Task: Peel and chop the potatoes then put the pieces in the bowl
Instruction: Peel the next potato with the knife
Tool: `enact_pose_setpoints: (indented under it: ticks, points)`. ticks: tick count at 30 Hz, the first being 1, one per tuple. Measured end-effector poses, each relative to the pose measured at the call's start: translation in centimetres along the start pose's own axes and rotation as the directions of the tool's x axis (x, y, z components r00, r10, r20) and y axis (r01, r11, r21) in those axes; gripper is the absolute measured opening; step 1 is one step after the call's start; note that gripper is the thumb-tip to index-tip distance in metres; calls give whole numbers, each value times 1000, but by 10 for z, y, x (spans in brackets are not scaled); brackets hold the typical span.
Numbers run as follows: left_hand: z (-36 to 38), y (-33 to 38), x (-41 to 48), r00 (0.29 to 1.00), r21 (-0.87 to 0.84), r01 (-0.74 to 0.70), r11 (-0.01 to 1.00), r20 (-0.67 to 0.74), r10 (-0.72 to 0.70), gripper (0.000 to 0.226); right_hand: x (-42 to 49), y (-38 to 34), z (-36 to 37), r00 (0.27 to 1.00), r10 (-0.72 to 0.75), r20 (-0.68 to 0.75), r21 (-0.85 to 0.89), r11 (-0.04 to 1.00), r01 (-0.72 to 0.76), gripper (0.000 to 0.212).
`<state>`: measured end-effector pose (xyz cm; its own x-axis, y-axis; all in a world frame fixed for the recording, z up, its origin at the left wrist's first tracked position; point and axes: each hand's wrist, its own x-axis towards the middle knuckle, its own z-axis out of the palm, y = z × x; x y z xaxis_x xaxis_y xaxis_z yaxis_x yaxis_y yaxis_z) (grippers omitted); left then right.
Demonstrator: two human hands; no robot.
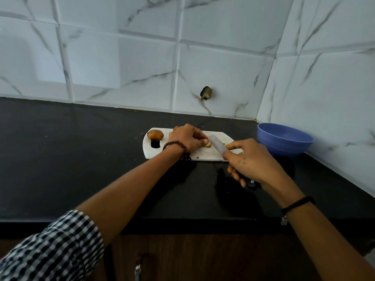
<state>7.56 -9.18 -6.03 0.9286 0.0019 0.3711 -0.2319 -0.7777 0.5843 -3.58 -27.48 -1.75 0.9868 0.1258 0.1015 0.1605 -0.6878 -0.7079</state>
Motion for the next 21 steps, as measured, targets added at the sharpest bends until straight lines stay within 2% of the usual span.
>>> enact_pose_setpoints:
  ticks: [5,9,10,16,21]
  points:
    - [-1,7,-2,996,98,-85,992,6,85,17,2,1,-1,1000,7,-12,21,1000,-7,36]
    - [-2,3,3,991,139,-129,982,59,122,33,2,3,3,1000,12,-28,35,999,-11,25]
    - [-2,2,4,988,141,-145,979,78,135,32,4,3,5,999,16,-35,29,999,-15,18]
    - [-7,-1,9,966,150,-207,967,186,178,32,25,1,16,988,12,-153,49,999,-4,12]
    - [-9,2,9,958,196,-247,949,199,208,29,55,-4,29,975,-4,-222,-6,1000,3,15]
